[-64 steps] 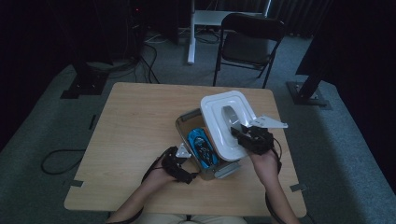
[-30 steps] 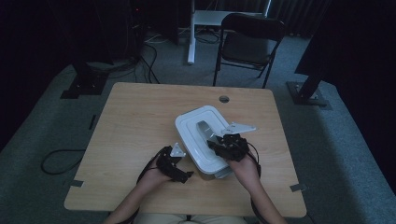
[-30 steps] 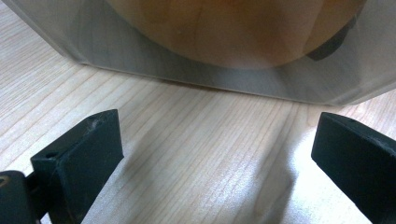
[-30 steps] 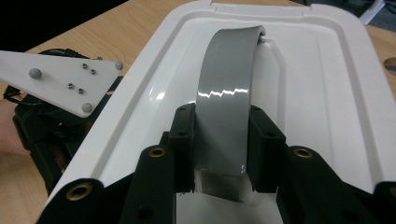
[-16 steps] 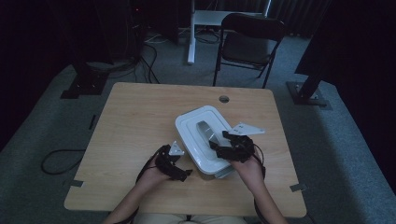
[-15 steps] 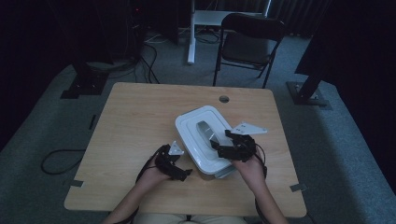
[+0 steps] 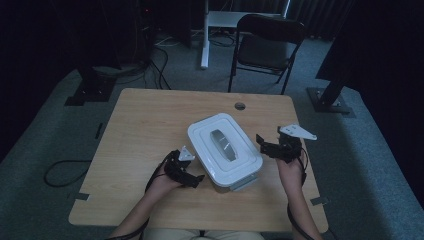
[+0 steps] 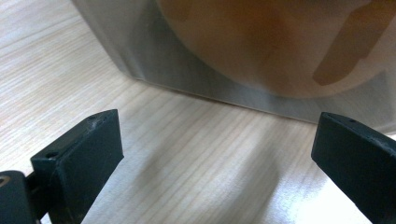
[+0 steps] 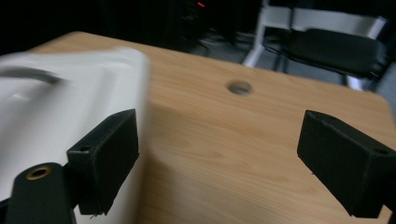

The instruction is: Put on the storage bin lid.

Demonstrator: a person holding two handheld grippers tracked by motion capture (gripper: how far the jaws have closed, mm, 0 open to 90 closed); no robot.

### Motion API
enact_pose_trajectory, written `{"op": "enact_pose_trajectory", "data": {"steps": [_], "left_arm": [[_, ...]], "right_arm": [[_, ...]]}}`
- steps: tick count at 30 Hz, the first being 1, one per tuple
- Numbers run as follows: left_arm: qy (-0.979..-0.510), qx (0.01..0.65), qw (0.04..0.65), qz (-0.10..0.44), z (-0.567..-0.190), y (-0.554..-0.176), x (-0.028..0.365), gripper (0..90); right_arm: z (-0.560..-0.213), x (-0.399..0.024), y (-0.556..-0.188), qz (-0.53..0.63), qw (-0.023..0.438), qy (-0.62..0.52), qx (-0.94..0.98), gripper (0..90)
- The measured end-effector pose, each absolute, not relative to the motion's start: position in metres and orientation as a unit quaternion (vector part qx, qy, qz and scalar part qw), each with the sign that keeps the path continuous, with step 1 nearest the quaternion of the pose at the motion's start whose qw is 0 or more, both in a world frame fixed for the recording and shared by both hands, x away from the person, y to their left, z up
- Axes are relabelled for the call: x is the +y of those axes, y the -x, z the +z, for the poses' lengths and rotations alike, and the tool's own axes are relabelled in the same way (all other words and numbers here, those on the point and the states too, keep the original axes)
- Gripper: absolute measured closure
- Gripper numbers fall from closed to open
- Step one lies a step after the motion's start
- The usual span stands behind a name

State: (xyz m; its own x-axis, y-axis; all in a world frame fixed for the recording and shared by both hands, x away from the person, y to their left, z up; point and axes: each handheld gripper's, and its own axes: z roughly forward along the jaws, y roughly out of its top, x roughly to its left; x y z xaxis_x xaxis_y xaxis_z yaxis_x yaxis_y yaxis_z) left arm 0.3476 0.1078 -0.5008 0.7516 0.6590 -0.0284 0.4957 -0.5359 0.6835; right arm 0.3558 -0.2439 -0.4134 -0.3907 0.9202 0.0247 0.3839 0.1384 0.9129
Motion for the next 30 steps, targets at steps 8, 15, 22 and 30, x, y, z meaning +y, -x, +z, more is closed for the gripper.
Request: {"op": "enact_pose_trajectory", "data": {"steps": [8, 15, 22, 30], "left_arm": [[-0.865, 0.339, 0.351, 0.12, -0.498, -0.353, 0.112, 2.7], [-0.858, 0.351, 0.353, 0.128, -0.494, -0.357, 0.114, 2.7], [-0.856, 0.352, 0.358, 0.127, -0.491, -0.359, 0.115, 2.7], [-0.852, 0.355, 0.361, 0.131, -0.487, -0.361, 0.115, 2.7]], "right_arm": [[-0.466, -0.261, -0.374, 0.406, 0.263, -0.521, 0.703, 12.5], [-0.498, -0.256, -0.373, 0.397, 0.23, -0.525, 0.717, 12.5], [-0.506, -0.242, -0.369, 0.4, 0.221, -0.508, 0.73, 14.1], [-0.51, -0.242, -0.367, 0.413, 0.205, -0.505, 0.73, 15.7]]}}
